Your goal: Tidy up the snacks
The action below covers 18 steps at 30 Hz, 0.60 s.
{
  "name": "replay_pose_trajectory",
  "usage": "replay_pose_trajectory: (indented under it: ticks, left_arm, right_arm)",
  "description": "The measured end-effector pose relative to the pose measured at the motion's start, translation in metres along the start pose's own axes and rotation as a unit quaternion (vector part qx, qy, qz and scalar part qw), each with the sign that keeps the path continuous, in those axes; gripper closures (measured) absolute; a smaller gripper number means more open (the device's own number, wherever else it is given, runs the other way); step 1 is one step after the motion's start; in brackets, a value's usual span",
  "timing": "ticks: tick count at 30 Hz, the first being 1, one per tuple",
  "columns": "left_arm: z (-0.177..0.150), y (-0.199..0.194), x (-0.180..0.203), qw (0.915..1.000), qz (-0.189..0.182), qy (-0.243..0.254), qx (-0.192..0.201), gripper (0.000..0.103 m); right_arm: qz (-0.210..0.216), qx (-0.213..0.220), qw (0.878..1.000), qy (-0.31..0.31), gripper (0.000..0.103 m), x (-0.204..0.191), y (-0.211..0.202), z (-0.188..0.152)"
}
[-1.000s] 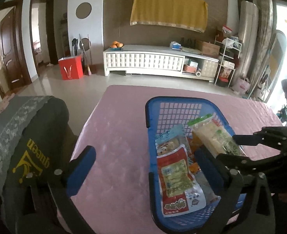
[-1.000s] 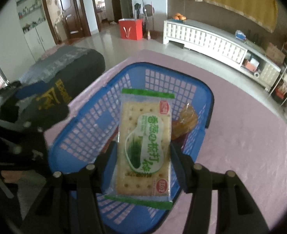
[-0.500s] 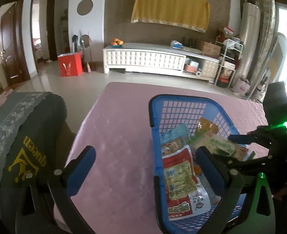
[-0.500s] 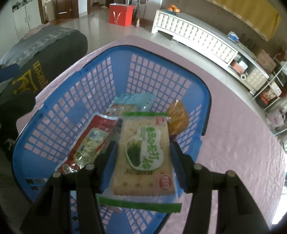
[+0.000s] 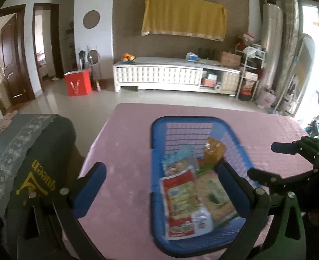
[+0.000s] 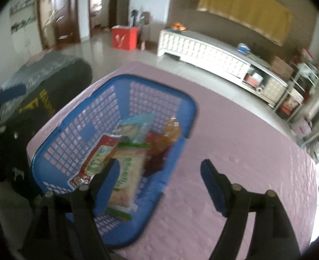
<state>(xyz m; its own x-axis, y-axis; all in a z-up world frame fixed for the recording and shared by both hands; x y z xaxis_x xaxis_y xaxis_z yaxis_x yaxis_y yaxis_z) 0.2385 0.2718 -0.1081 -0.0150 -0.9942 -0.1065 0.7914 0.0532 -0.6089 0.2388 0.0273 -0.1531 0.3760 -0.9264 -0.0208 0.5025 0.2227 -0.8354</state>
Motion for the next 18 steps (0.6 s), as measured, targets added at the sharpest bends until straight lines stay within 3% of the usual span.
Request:
replay_pose_trajectory:
  ticks: [5,10,15,18]
  left_arm:
    - [0.014,-0.021,0.03,0.9987,-0.043,-0.002,0.028,0.001]
    - [0.026,-0.047,0.066,0.9976,-0.042,0.036,0.043,0.001]
    - [0.037,-0.081,0.09,0.9948,-0.066,0.027,0.074,0.001]
    - [0.039,-0.099,0.097,0.9945,-0.056,0.03,0.084,0.001]
  right_arm:
    - [-0.012,0.051,0.998,0.033,0.02,0.03,-0.047,0.007]
    - [-0.003,0.108,0.993,0.053,0.011,0.043,-0.092,0.01]
    - [-0.007,0.179,0.982,0.052,0.0,0.049,-0.144,0.015]
    - [-0.011,0.208,0.977,0.05,0.0,0.051,-0.169,0.012]
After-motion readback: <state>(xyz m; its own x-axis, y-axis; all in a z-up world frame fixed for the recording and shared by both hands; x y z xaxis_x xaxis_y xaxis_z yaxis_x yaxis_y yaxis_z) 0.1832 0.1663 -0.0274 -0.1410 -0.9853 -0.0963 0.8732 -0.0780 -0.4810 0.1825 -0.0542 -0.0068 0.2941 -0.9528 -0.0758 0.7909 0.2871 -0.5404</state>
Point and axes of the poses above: each gripper's, at about its wrist camera, not at the fingertips, and y roughly the way its jaws point, x to its right, z to its top, the point moved 10 cm from there along y, roughly the way its jaws point, and after that the axes turned 13 degrees about y, right-handed, at the moved point
